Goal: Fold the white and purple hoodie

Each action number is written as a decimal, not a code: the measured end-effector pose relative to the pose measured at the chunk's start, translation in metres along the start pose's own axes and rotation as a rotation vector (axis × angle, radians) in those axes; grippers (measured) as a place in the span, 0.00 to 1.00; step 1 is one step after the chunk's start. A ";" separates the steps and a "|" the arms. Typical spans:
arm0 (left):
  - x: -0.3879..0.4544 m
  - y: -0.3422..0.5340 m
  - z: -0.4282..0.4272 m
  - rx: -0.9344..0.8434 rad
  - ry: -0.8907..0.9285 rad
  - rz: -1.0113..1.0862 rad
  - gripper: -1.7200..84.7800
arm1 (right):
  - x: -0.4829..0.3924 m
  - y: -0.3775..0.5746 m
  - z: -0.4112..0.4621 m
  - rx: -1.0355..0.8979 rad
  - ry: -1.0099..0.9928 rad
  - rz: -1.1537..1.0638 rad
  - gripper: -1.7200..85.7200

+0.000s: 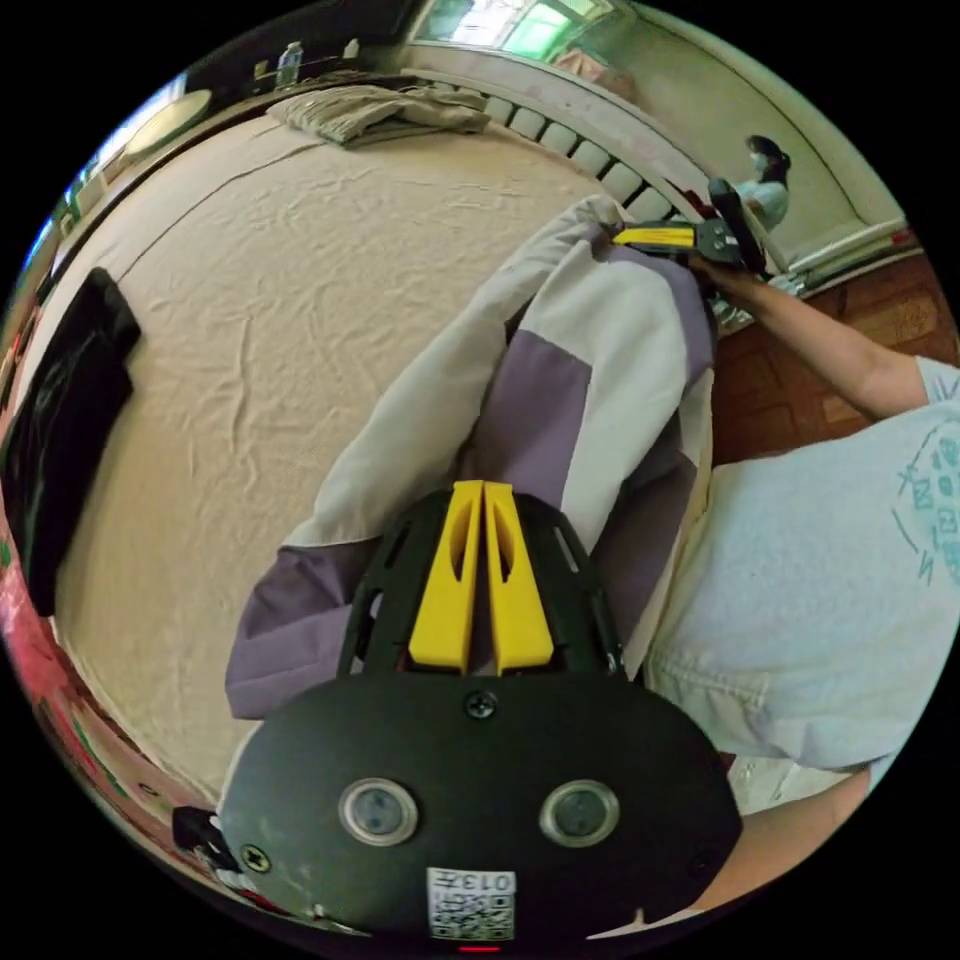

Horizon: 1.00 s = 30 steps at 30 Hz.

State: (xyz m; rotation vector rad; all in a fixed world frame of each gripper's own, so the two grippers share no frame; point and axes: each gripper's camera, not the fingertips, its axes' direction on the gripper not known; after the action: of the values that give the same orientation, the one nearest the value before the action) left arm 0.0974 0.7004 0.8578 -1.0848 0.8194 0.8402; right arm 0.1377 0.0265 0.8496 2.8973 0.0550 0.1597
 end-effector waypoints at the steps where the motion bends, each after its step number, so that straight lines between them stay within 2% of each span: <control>1: -0.010 0.004 -0.006 0.004 0.046 -0.051 0.02 | 0.003 -0.002 -0.002 -0.006 -0.008 0.008 0.02; 2: -0.012 0.012 -0.018 0.026 0.035 -0.062 0.02 | 0.011 -0.003 -0.014 -0.006 -0.009 0.035 0.02; 4: -0.007 0.031 -0.039 0.065 0.000 -0.071 0.02 | 0.018 0.007 -0.050 0.124 -0.019 0.066 0.03; 5: -0.003 0.047 -0.051 0.099 -0.005 -0.079 0.03 | 0.019 0.019 -0.079 0.240 -0.094 0.056 0.04; 7: 0.004 0.069 -0.061 0.153 0.014 -0.094 0.03 | 0.009 0.034 -0.111 0.346 -0.353 -0.025 0.04; 9: 0.010 0.086 -0.061 0.174 0.007 -0.111 0.03 | -0.022 0.042 -0.125 0.347 -0.774 -0.156 0.06; 11: 0.018 0.093 -0.056 0.205 -0.020 -0.100 0.05 | -0.051 0.044 -0.113 0.314 -0.933 -0.130 0.09; 13: 0.019 0.089 -0.049 0.215 -0.050 -0.108 0.07 | -0.076 0.041 -0.091 0.238 -0.928 -0.090 0.11; 15: 0.018 0.080 -0.046 0.225 -0.048 -0.105 0.09 | -0.090 0.033 -0.060 0.155 -1.017 -0.001 0.12; 19: 0.022 0.064 -0.056 0.246 -0.148 -0.086 0.14 | -0.095 0.024 -0.043 0.109 -1.035 0.056 0.13; 21: 0.014 0.055 -0.044 0.173 -0.112 -0.076 0.14 | -0.093 0.021 -0.037 0.118 -1.074 0.114 0.12; 25: -0.002 0.038 -0.007 0.018 0.004 -0.052 0.05 | -0.094 0.015 -0.028 0.114 -1.075 0.226 0.07; 28: 0.001 0.032 -0.002 -0.028 -0.019 -0.007 0.03 | -0.089 0.021 -0.022 0.154 -1.102 0.374 0.03; 30: 0.000 0.030 -0.005 -0.056 -0.024 0.017 0.02 | -0.092 0.030 -0.036 0.205 -1.106 0.311 0.03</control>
State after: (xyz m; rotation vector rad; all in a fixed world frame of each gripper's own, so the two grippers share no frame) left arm 0.0706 0.7032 0.8445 -1.1159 0.7904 0.8934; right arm 0.0426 0.0016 0.8817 2.7236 -0.5859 -1.4288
